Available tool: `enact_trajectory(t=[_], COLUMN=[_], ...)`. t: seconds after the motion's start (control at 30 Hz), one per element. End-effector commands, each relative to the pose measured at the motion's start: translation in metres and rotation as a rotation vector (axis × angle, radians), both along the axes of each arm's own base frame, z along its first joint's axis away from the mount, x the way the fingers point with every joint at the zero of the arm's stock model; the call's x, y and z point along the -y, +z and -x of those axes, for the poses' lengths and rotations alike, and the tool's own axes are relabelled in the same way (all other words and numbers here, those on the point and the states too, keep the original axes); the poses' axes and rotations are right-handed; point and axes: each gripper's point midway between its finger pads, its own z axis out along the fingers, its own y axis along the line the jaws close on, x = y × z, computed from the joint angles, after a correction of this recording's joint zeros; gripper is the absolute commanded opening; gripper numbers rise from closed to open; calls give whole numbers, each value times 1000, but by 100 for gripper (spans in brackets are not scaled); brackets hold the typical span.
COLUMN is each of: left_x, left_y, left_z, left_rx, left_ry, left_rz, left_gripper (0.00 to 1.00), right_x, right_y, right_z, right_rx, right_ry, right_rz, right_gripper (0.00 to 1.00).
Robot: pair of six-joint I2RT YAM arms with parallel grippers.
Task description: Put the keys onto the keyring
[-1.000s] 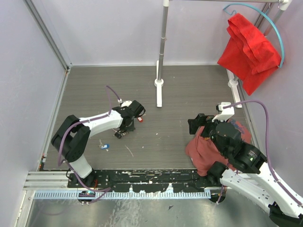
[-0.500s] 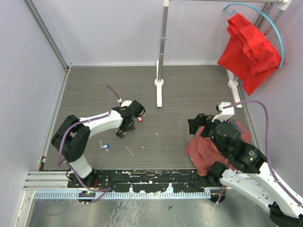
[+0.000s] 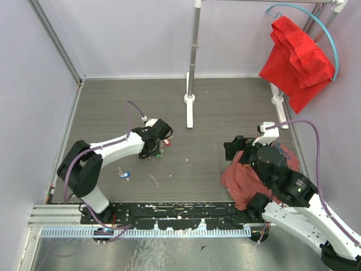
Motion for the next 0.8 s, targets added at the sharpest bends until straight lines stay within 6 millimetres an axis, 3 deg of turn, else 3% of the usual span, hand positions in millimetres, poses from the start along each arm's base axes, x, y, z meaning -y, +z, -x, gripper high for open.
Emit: enact_trajectory(t=[0.0,0.4,0.6,0.77], left_x=[18,39,59,63], left_y=[19,39,67,93], left_z=[7,54,76,87], left_rx=[30,-34,-4,26], left_ry=[-183,-468,-615,-699], left_rz=[50,218,307,328], left_gripper=[0,0,6,0], right_x=[-3,-11,-18,-27], right_y=[7,4,3,2], right_z=[-3,-5,-4,-2], right_rx=[22,10,-5,-3], right_ry=[-3,19,47,98], right_rz=[-21,-33,-37,-53], right_gripper=[100,100,100,100])
